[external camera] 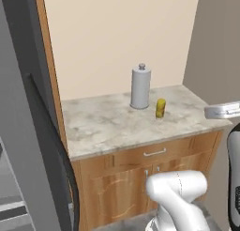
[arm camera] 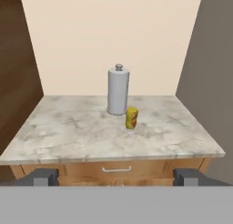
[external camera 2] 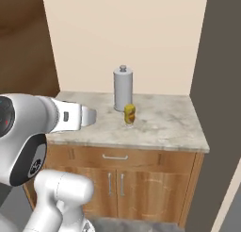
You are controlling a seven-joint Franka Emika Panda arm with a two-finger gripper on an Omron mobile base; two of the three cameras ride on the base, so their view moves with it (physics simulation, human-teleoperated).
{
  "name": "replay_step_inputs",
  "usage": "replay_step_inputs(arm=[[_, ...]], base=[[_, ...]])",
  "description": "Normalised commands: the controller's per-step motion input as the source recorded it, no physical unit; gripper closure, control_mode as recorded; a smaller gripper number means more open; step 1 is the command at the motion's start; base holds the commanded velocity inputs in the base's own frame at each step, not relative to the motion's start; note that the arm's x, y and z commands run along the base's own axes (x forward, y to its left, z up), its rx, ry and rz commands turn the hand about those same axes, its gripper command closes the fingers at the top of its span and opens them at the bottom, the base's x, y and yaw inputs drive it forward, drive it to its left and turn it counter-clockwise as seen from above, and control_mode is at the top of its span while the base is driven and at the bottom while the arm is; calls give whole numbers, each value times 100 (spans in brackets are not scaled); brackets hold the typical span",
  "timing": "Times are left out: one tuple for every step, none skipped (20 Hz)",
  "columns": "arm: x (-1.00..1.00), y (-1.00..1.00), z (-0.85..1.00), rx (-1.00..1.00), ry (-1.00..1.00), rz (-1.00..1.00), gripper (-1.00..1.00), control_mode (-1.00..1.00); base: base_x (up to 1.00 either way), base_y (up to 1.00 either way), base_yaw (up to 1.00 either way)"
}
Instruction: Place the condiment bottle and mustard from the counter to the top shelf of the fridge. If the existing items in the fridge are on the top shelf, move them to other shelves.
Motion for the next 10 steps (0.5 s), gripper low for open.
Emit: replay_step_inputs(arm=[[0,0,0,0,0,0,-100,100],[0,0,0,0,0,0,-100,100],[0,0,0,0,0,0,-100,100],[0,0,0,0,0,0,-100,100],[0,0,0,0,0,0,-100,100],[0,0,0,0,0,0,-100,100],[0,0,0,0,0,0,-100,100],[0,0,0,0,0,0,-100,100],[0,0,0,0,0,0,-100,100],[0,0,0,0,0,0,-100,100]], base=[[71,0,0],[61,0,0],[49,1,0],[42,11,-4],[44,12,-6],[49,8,-6],[47,6,-5],[46,3,-4],[42,4,-4],[40,1,-4]])
